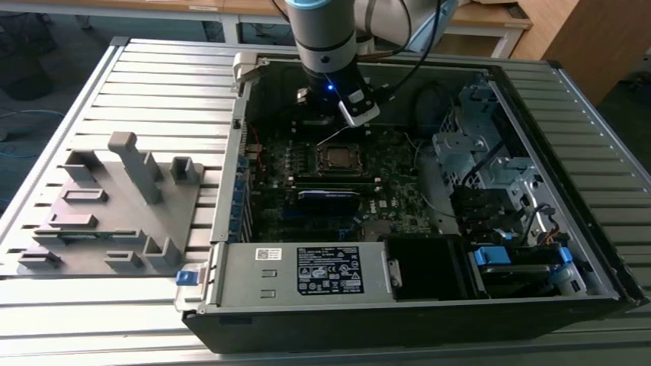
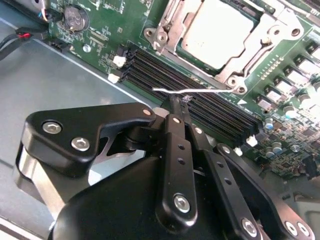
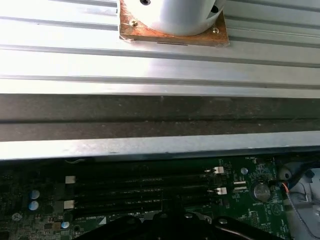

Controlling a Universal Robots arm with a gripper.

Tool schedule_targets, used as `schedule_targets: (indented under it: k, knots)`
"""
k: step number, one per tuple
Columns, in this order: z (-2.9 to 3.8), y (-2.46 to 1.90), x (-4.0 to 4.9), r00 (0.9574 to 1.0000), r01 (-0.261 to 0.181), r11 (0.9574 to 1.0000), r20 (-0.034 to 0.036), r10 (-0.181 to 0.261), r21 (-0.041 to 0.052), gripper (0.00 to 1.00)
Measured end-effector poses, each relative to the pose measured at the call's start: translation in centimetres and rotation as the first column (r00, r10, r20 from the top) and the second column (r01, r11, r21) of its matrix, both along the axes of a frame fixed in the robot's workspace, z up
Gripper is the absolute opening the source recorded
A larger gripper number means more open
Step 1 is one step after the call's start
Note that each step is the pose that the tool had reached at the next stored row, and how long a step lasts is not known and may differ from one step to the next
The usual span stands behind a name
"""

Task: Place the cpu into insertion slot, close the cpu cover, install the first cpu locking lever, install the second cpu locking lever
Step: 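Install the first cpu locking lever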

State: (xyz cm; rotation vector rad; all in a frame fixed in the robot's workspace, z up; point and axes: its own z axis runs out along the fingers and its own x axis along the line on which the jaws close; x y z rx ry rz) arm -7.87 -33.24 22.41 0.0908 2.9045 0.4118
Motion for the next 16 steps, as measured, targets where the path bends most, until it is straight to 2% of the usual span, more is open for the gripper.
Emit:
schedule_targets:
  k: [6, 16]
  knots:
    - [-0.39, -0.19, 0.01, 0.9999, 0.01, 0.9999, 0.0055, -0.01, -0.0001, 0.1]
    - [-1.51, -0.27, 0.01, 0.9997, 0.022, 0.9998, 0.0073, -0.022, -0.0002, 0.1]
